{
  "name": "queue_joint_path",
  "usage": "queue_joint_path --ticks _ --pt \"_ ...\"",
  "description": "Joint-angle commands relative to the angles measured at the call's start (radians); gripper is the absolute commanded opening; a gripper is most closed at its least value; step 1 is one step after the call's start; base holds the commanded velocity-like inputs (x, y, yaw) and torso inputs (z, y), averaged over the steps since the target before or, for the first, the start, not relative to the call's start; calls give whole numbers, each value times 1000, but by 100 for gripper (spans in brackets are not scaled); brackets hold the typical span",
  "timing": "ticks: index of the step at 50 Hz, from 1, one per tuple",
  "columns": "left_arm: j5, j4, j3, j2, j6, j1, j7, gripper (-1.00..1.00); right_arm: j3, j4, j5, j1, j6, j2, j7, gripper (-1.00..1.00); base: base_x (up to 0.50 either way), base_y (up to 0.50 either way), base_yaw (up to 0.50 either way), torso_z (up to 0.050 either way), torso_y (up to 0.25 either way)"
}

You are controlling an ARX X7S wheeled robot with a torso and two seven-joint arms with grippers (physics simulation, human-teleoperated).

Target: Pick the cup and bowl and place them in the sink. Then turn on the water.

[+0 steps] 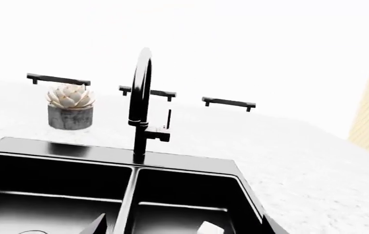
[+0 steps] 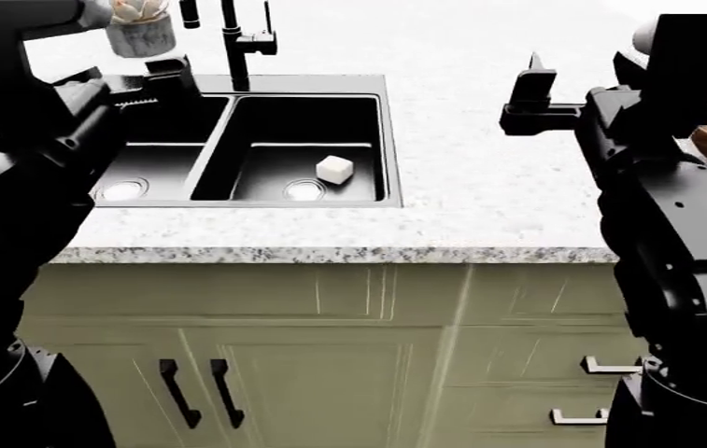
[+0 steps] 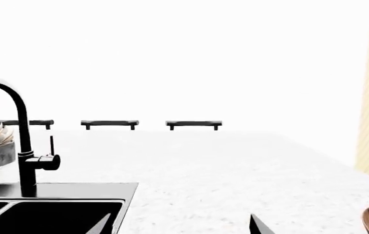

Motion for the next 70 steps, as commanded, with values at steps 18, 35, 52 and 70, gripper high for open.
queue_joint_path --ticks 18,35,52,70 --pt "-90 45 -67 30 -146 -42 -23 100 12 -43 33 45 87 36 -1 100 0 -500 0 0 0" --pt "-120 70 -77 33 -158 -14 -33 100 20 -59 49 41 103 39 1 100 0 -500 0 0 0" --pt "-137 43 -77 43 -150 -19 -51 100 30 -58 60 30 103 41 5 100 0 -500 0 0 0" --pt "-153 35 -70 44 -138 -21 -63 100 31 -56 68 25 101 44 7 100 0 -500 0 0 0"
